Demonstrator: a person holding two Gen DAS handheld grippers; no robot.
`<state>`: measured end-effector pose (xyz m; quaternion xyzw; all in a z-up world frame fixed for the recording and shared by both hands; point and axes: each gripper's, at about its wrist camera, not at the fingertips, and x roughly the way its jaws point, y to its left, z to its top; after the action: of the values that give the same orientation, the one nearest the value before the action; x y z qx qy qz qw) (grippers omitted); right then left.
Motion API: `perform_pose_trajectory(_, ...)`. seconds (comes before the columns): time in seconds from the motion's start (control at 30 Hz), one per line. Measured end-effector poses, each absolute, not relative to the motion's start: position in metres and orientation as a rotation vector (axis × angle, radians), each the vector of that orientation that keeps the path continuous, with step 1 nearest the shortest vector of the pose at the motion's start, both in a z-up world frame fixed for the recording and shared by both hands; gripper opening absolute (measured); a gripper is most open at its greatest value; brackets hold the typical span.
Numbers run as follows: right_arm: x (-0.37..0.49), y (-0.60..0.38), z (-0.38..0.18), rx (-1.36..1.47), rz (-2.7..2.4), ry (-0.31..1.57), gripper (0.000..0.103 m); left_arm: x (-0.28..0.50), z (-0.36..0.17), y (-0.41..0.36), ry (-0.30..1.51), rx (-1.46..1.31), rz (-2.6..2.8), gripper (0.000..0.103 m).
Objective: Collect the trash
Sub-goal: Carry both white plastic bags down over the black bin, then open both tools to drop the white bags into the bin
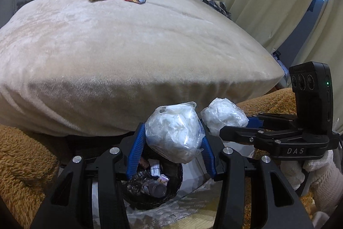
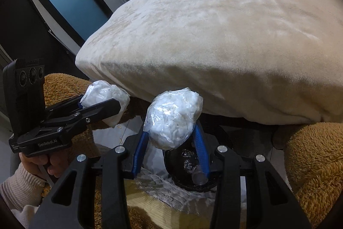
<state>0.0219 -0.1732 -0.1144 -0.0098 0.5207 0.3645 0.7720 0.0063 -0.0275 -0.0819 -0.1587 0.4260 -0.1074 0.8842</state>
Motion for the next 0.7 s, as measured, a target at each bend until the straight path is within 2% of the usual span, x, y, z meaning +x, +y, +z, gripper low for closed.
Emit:
perform_pose_trajectory(0.37, 0.036, -0.165, -0.154, -0.056, 0.733, 1.334, 0.043, 0.027, -0.118, -0.028, 1.065, -0.391, -0.253, 0.048)
perform_pose_trajectory(0.7, 0.042, -0.164, -0.168, -0.035, 0.715, 1.412, 0.044, 0.041, -0.142, -0.029, 1.192, -0.417, -0.244, 0.048)
